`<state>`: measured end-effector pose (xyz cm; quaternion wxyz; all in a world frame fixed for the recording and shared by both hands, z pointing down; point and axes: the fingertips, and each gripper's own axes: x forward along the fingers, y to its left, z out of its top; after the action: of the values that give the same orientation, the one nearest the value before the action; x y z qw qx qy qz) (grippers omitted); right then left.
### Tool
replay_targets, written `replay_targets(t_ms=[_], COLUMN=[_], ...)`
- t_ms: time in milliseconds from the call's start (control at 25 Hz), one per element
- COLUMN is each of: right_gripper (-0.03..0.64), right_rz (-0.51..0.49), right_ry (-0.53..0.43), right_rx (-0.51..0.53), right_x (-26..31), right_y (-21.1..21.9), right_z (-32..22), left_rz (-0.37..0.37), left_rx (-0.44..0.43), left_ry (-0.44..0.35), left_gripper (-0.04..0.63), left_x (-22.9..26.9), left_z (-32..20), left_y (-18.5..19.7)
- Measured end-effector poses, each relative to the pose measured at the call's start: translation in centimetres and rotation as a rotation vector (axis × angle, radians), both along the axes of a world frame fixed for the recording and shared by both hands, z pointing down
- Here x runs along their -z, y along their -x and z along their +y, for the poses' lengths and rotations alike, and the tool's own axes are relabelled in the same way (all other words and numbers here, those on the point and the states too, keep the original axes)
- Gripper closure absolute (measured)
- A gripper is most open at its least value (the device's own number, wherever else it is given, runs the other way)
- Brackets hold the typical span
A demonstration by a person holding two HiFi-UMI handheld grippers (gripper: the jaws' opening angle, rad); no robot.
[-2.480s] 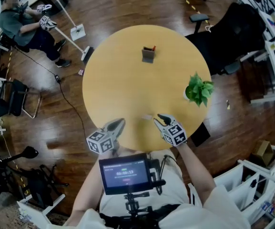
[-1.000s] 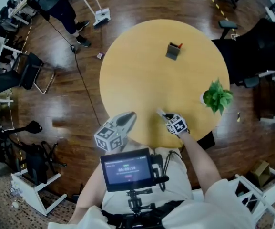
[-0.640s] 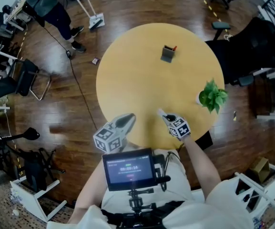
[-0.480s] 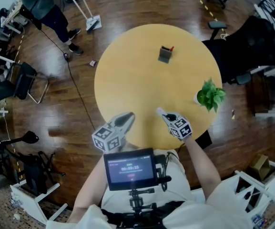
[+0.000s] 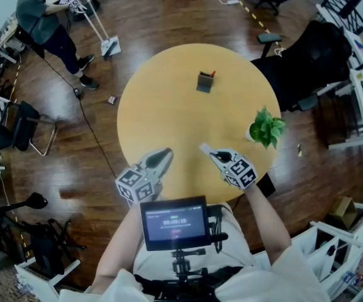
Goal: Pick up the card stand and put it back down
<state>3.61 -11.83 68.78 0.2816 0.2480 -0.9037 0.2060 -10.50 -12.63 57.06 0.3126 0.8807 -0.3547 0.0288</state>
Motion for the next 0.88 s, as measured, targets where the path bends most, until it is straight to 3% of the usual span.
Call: replay_targets(t_ms=[880], right_gripper=[0.592], right_rz=[-0.127], right_ry=[-0.177], right_rx=[-0.091], right_x=[18.0], right_y=[-2.2], right_z=[-1.0], left_rz=[0.065], left_rx=[-0.110], left_ry=[-0.101], left_gripper=[0.569], left_x=[6.5], left_z=[-1.4], left_y=[-1.0])
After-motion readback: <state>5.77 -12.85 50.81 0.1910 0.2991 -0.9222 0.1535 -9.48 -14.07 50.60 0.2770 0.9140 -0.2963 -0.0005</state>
